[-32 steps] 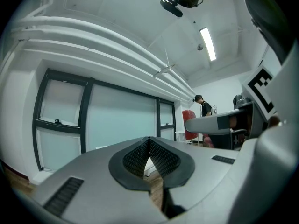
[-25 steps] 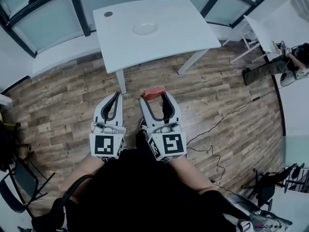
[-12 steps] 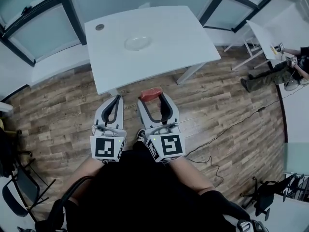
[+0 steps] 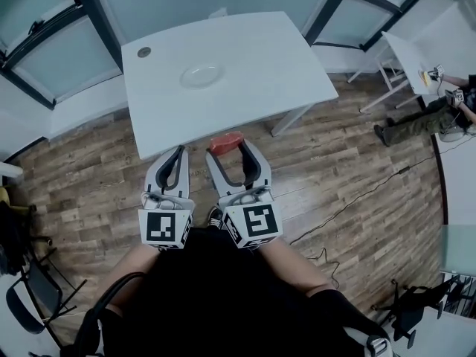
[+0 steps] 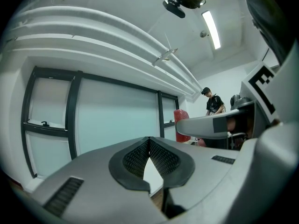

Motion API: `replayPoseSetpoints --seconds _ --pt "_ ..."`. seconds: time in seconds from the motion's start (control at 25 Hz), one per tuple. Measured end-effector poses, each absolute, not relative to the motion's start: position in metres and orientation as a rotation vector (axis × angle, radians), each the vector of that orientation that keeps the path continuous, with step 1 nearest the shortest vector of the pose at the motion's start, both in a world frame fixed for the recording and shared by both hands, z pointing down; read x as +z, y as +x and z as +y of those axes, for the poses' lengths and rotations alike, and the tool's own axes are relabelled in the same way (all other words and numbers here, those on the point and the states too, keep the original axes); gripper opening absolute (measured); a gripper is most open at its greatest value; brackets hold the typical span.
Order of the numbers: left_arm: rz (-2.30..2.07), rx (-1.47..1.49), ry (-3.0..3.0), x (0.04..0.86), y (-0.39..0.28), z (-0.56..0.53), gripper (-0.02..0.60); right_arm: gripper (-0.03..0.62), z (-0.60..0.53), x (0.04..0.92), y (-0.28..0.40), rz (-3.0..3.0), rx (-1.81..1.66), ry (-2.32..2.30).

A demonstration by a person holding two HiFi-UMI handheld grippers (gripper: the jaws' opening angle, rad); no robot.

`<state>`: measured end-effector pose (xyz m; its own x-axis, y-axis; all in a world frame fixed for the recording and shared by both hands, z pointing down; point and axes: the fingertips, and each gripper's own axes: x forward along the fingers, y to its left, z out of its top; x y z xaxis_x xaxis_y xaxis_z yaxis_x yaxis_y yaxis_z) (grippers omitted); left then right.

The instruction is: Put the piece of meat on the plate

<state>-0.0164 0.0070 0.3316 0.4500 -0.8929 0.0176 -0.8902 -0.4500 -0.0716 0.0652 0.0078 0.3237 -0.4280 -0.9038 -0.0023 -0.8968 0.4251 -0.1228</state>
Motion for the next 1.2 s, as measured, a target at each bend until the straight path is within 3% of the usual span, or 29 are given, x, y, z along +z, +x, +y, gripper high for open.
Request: replayPoseSetpoints --seconds 1.2 --pt "1.573 -0.087 -2.729 0.349 -0.024 -0.075 0.003 0.281 -0.066 0.341 0.063 2.572 -0.228 -1.785"
